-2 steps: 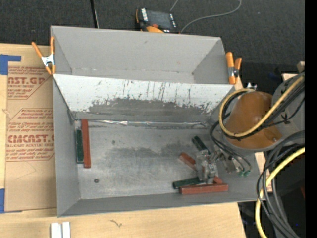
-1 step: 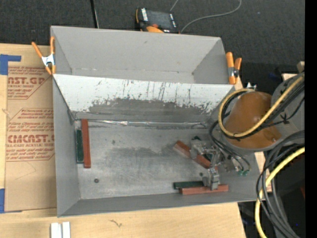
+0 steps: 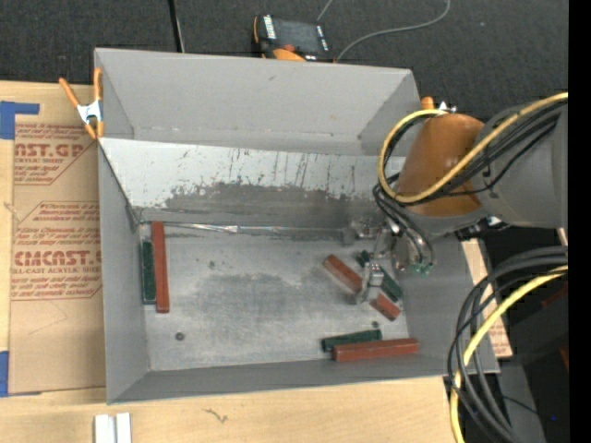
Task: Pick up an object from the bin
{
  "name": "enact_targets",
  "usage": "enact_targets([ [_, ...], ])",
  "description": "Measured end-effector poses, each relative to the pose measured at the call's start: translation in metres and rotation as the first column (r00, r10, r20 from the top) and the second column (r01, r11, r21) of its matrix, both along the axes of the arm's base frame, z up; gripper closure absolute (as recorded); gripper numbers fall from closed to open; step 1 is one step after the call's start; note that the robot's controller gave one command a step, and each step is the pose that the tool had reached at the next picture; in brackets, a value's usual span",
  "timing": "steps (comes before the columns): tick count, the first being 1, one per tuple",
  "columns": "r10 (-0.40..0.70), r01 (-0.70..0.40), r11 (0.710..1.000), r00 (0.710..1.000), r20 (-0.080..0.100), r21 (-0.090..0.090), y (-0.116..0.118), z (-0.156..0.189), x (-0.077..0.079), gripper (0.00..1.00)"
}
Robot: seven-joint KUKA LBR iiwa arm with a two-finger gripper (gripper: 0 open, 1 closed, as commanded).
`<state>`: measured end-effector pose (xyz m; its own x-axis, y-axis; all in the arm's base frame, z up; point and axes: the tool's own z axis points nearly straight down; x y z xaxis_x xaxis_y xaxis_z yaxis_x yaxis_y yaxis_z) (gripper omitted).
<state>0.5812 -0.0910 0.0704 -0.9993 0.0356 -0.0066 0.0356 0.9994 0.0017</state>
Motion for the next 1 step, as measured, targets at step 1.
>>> enact_targets([
  [1, -0.001, 0.001, 1.000, 1.000, -0.003, 0.001, 0.0002, 0.0000, -0.0013, 1.00],
])
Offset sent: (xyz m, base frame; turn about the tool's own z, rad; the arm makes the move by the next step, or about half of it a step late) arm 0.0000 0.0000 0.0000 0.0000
